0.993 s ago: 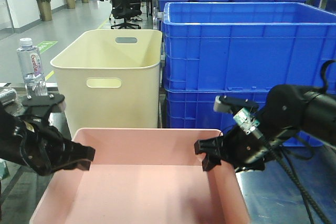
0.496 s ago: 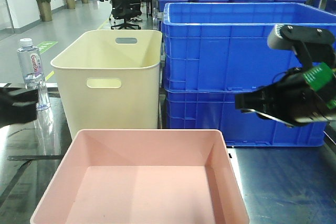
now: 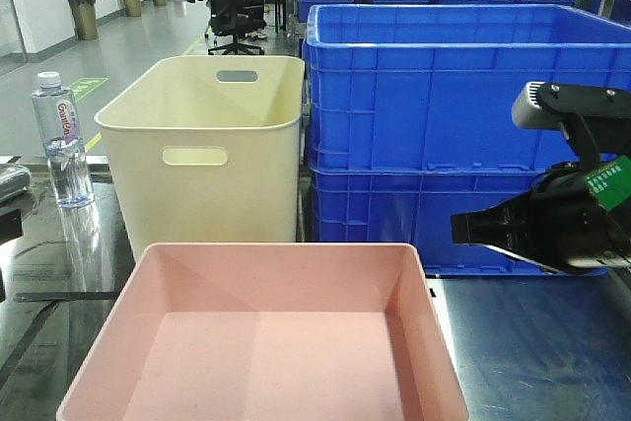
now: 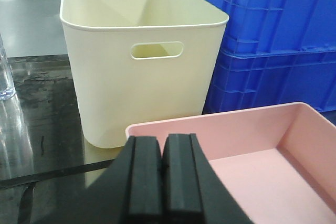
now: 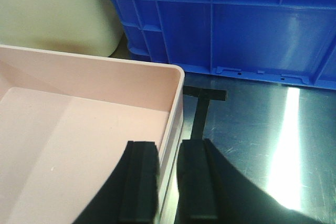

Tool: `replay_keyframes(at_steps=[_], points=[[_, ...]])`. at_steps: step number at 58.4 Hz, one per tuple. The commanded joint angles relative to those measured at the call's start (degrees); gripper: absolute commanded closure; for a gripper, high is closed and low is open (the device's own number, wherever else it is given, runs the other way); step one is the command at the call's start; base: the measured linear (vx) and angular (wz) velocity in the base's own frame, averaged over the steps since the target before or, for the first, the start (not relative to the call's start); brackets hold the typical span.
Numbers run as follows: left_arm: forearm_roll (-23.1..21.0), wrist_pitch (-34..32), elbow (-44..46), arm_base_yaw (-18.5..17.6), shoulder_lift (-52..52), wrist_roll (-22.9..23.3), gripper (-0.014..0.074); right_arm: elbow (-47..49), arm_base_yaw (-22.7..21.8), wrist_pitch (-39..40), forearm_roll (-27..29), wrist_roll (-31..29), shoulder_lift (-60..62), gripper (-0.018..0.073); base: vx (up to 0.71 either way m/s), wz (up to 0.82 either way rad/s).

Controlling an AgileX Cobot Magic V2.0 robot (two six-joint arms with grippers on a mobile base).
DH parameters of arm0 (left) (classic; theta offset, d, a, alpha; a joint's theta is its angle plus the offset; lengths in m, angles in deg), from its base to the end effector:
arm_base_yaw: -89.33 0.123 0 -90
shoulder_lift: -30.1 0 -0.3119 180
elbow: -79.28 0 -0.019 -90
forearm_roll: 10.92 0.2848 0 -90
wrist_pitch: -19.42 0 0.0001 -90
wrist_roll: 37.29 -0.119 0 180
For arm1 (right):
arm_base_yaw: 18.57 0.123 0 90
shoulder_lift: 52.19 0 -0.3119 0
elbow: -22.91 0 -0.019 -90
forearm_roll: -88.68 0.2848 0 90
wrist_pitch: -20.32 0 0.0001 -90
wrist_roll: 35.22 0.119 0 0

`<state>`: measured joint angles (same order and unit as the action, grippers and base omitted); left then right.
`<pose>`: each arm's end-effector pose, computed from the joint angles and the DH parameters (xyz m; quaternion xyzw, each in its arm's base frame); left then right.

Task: Grab pink bin and stack on right shelf
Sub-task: 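Open both grippers and withdraw them from the pink bin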

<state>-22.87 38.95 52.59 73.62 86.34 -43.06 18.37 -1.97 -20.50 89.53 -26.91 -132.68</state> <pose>0.2125 -0.0683 0.4113 0.0908 0.7720 -0.1422 0.6128 0.3130 0.0945 0.4044 -0.0616 0.8883 0.1049 0.4430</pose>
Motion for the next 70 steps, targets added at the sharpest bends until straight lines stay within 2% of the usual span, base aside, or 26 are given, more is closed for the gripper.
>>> replay_keyframes(at_steps=[1, 8, 13, 19, 25, 31, 37, 42, 49, 57, 70], points=[[-0.3, -4.6, 1.6, -0.4, -0.5, -0.1, 0.0606, 1.6, -0.1, 3.8, -0.4, -0.2, 1.8, 0.0363, 0.0, 0.0], [-0.2, -5.0, 1.0, -0.4, -0.5, -0.1, 0.0604, 1.6, -0.1, 3.8, -0.4, -0.2, 1.8, 0.0363, 0.0, 0.0], [3.9, -7.2, -1.9, -0.3, -2.2, -0.1, 0.0604, 1.6, -0.1, 3.8, -0.4, -0.2, 1.8, 0.0363, 0.0, 0.0], [6.2, -11.9, -10.1, -0.1, -9.5, 0.4, 0.0604, 1.6, -0.1, 3.8, -0.4, -0.2, 1.8, 0.0363, 0.0, 0.0], [6.2, -18.9, -21.1, 3.2, -20.5, 0.4, 0.0604, 1.6, -0.1, 3.8, -0.5, -0.2, 1.8, 0.0362, 0.0, 0.0], [6.2, -21.8, -31.9, 8.3, -32.1, 0.7, 0.0604, 1.6, -0.1, 3.8, -0.5, -0.2, 1.8, 0.0361, 0.0, 0.0], [6.2, -20.5, -40.9, 12.1, -42.5, 4.4, 0.0604, 1.6, -0.1, 3.8, -0.5, -0.2, 1.8, 0.0361, 0.0, 0.0], [6.3, -18.1, -46.6, 13.8, -49.3, 6.3, 0.0604, 1.6, -0.1, 3.8, -0.5, -0.2, 1.8, 0.0361, 0.0, 0.0], [6.1, -18.3, -53.2, 13.9, -50.2, 6.4, 0.0604, 1.6, -0.1, 3.6, -0.5, -0.2, 1.8, 0.0362, 0.0, 0.0], [6.1, -11.1, -53.2, 13.9, -50.1, 6.4, 0.0604, 1.6, -0.1, 3.6, -0.5, -0.2, 1.8, 0.0362, 0.0, 0.0], [6.1, -7.5, -53.2, 13.9, -50.1, 6.3, 0.0604, 1.6, -0.1, 3.6, -0.5, -0.2, 1.8, 0.0363, 0.0, 0.0]])
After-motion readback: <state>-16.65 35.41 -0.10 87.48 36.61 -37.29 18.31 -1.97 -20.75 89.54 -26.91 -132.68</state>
